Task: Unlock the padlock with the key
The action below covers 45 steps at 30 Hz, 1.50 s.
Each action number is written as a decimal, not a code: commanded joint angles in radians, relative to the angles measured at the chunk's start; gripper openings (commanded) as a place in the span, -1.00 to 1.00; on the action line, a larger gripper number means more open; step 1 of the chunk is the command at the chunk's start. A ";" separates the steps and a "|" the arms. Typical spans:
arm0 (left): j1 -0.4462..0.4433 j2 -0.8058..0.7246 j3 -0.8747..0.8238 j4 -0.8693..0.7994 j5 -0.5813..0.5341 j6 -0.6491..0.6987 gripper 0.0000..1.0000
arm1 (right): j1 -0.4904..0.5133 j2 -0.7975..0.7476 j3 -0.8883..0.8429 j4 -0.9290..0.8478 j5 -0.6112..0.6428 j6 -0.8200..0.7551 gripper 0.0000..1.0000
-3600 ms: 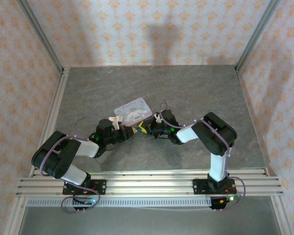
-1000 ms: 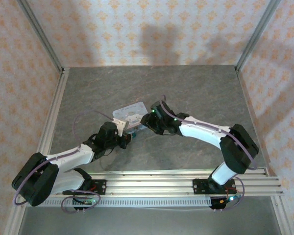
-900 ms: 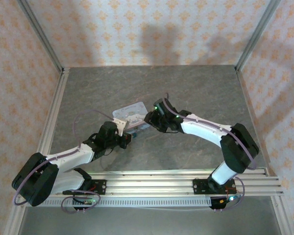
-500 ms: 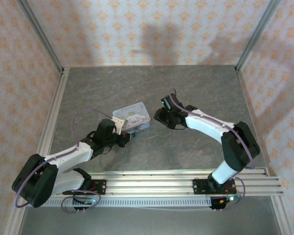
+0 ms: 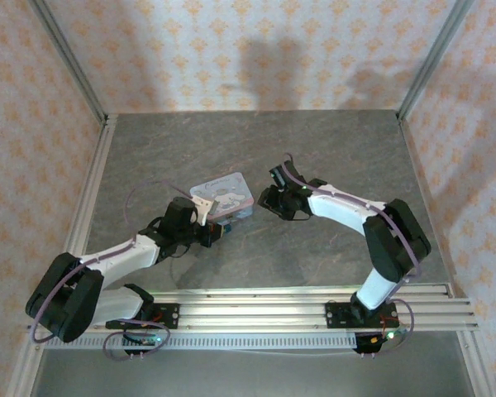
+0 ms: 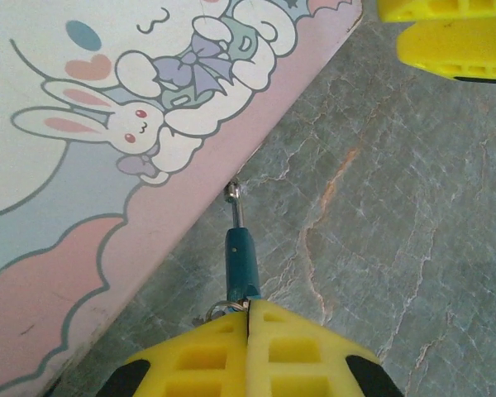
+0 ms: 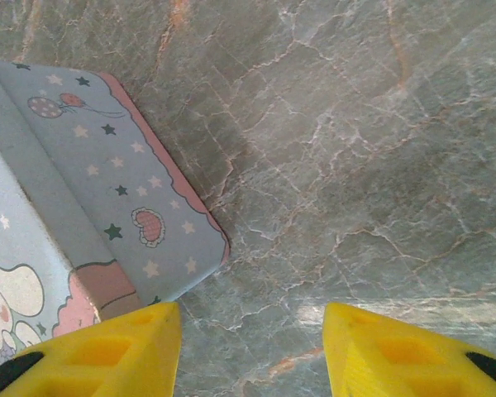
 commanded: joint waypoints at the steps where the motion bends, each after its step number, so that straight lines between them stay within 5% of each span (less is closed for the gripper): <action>1: 0.012 0.023 0.044 -0.003 0.036 0.030 -1.00 | -0.005 -0.021 -0.046 0.040 -0.007 0.009 -0.03; 17: 0.023 0.114 0.113 0.051 0.130 0.044 -1.00 | 0.010 -0.034 -0.097 0.095 -0.036 0.047 -0.07; 28: 0.033 0.153 0.137 0.030 0.122 0.058 -1.00 | 0.155 0.004 -0.183 0.342 -0.055 0.295 -0.10; 45: 0.032 0.156 0.103 0.087 0.126 0.040 -1.00 | 0.181 0.076 -0.238 0.611 -0.060 0.513 -0.05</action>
